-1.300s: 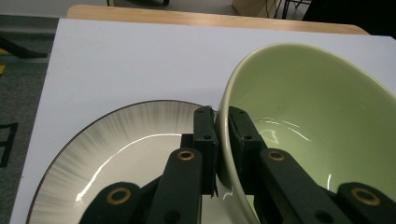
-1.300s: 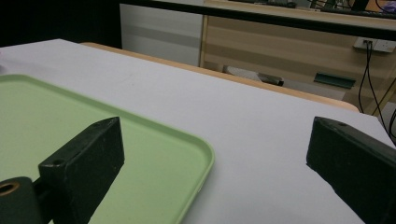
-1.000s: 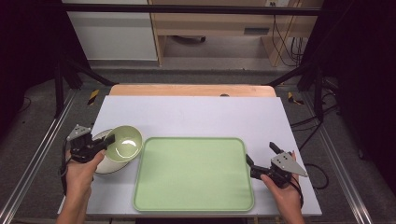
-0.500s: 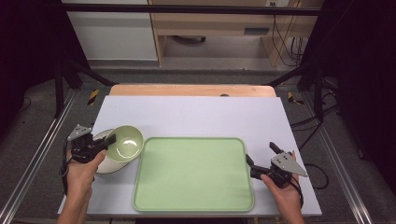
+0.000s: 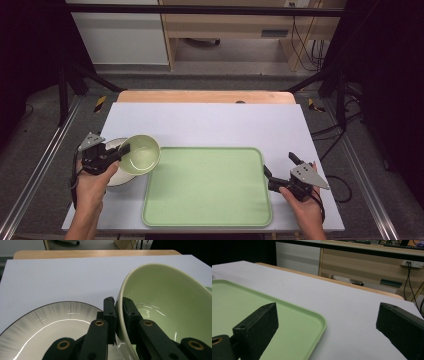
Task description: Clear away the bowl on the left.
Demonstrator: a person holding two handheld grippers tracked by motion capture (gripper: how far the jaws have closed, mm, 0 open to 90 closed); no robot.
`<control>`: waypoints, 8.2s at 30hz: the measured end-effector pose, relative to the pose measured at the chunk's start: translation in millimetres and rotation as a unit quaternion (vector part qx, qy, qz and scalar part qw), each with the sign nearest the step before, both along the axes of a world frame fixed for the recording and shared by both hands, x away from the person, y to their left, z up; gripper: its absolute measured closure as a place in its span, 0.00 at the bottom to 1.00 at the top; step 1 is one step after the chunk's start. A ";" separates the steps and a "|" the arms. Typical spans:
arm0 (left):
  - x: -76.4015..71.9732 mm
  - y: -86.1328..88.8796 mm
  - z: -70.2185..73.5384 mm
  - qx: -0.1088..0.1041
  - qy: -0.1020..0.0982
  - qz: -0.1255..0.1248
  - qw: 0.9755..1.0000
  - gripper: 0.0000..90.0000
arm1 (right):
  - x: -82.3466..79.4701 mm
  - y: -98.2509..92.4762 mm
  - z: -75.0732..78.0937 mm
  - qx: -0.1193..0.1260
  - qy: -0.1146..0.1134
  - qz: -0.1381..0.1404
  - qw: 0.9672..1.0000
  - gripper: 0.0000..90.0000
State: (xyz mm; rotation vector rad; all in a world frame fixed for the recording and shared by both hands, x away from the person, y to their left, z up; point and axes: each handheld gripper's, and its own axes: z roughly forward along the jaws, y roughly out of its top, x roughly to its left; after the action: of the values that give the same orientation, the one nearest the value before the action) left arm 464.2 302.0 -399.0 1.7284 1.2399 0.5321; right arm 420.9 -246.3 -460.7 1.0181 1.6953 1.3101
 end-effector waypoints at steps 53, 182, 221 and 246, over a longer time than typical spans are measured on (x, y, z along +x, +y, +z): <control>-7.4 -72.4 -10.0 0.029 0.009 -0.094 0.995 0.92 | -0.1 -0.7 0.2 0.000 -0.001 0.000 1.000 0.05; -2.0 -141.9 -52.5 0.033 0.061 -0.154 0.986 0.92 | 0.5 1.0 -1.1 -0.004 0.001 0.000 1.000 0.05; 0.9 -137.8 -58.2 0.038 0.061 -0.159 0.985 0.91 | 0.8 2.7 -1.9 -0.006 0.006 0.003 1.000 0.05; -1.3 -137.0 -34.1 0.041 -0.020 -0.190 0.981 0.27 | 0.9 2.5 -2.0 -0.005 0.007 0.002 1.000 0.05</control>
State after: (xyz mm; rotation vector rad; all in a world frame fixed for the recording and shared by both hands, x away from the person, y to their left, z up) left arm 462.9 165.0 -433.1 1.9554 0.8376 0.3912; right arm 421.7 -243.8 -462.6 1.0207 1.7143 1.2995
